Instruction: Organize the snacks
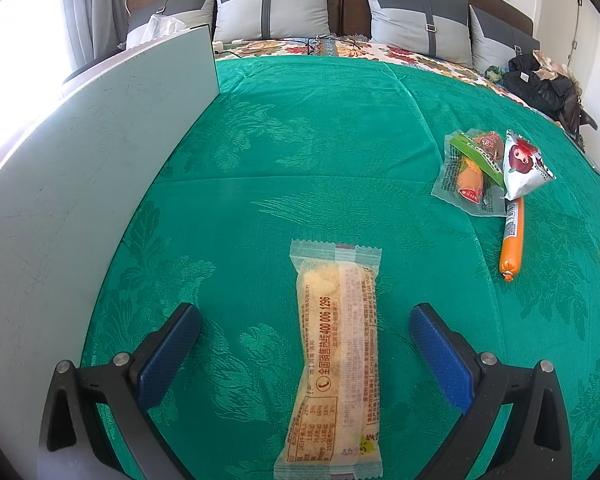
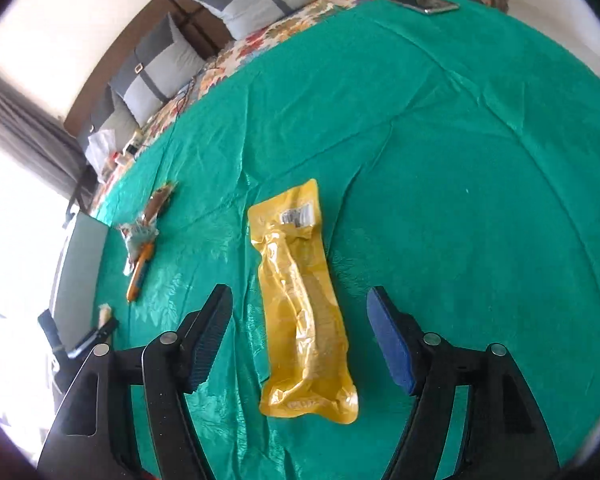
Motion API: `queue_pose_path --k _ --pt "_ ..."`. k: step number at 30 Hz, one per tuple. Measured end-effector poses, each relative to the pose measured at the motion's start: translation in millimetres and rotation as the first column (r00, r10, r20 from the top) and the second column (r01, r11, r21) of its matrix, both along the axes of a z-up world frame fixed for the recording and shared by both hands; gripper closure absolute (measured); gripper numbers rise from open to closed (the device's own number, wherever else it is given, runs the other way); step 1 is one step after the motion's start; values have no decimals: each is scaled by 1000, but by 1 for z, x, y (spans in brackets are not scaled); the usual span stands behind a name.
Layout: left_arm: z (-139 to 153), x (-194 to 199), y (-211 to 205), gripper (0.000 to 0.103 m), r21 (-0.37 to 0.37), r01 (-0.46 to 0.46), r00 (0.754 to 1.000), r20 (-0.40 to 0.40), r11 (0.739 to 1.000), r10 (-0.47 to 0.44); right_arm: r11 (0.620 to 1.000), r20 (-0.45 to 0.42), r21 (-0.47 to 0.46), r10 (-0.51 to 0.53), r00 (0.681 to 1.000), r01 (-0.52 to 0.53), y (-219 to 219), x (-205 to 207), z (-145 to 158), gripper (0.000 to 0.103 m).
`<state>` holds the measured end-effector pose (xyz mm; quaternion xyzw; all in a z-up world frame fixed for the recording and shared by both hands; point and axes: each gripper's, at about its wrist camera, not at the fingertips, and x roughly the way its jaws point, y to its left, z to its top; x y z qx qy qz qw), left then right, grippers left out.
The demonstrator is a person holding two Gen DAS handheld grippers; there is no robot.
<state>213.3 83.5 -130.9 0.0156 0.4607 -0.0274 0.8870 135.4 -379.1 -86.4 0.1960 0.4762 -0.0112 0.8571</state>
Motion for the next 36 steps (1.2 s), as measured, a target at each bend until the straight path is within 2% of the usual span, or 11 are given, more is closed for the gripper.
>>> queue_pose_path --k 2,5,8,12,15,36 --pt "0 0 0 0 0 0 1000 0 1000 0 991 -7 -123 52 999 -52 17 9 -4 28" --pt "0 0 0 0 0 0 1000 0 1000 0 966 -64 -219 125 990 -136 30 19 -25 28" --pt "0 0 0 0 0 0 1000 0 1000 0 920 -36 -350 174 984 -175 43 16 -28 25" --pt "0 0 0 0 0 0 1000 0 1000 0 917 22 -353 206 978 -186 37 13 -32 12" --pt "0 0 0 0 0 0 1000 0 1000 0 916 24 -350 216 976 -194 38 17 -34 9" --pt "0 0 0 0 -1 0 1000 0 1000 0 918 29 -351 209 978 -186 44 22 -35 9"
